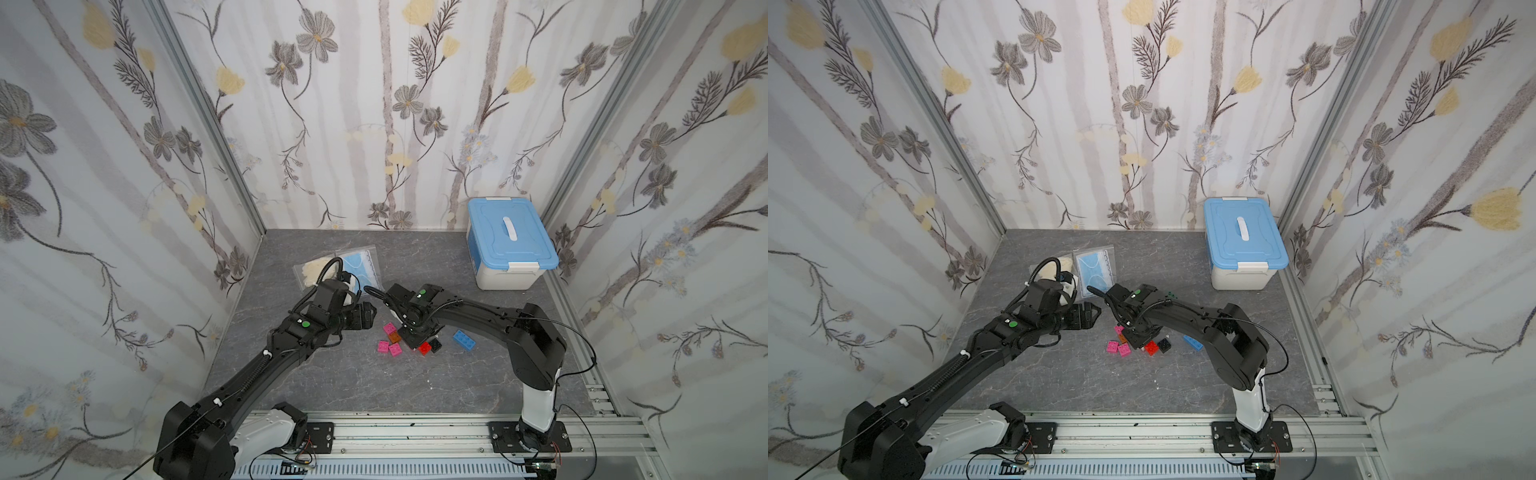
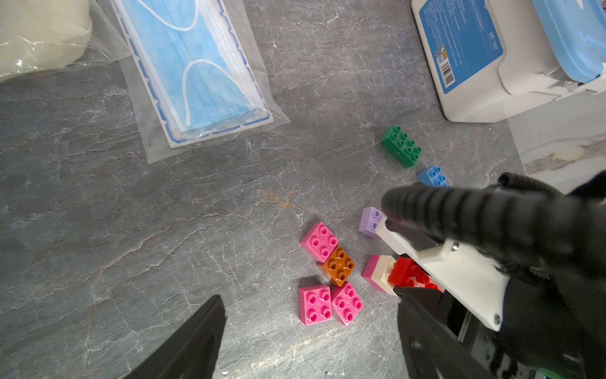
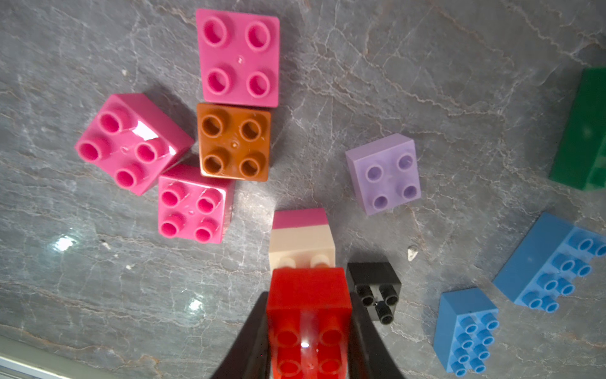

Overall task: Assemble the letter p with lego
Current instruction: Assemble the lego brick with the lego brick.

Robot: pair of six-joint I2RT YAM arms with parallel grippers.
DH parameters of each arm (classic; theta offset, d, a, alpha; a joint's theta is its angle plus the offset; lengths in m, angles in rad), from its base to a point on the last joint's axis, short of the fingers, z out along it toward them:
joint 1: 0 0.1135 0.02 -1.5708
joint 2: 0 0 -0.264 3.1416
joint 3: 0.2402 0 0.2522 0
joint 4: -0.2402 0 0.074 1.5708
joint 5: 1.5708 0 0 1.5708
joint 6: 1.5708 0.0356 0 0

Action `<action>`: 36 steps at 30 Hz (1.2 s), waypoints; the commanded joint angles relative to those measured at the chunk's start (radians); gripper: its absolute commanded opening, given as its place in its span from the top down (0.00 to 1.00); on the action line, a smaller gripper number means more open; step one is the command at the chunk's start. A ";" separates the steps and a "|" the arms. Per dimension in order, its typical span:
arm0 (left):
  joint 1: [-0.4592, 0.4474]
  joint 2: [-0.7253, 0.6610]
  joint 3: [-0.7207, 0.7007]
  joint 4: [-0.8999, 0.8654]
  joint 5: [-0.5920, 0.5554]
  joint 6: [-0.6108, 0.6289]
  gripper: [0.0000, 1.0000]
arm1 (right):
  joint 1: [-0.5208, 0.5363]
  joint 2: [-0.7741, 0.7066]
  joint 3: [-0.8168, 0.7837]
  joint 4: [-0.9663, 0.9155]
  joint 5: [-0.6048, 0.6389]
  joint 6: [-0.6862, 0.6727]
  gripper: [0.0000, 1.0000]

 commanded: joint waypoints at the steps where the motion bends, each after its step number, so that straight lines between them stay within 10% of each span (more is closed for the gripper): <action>1: 0.002 -0.004 -0.002 0.008 -0.002 0.005 0.15 | 0.001 0.011 0.003 0.022 0.006 0.006 0.79; 36: 0.003 0.004 0.001 0.000 -0.004 0.001 0.14 | -0.042 0.050 -0.011 0.017 -0.124 -0.037 0.78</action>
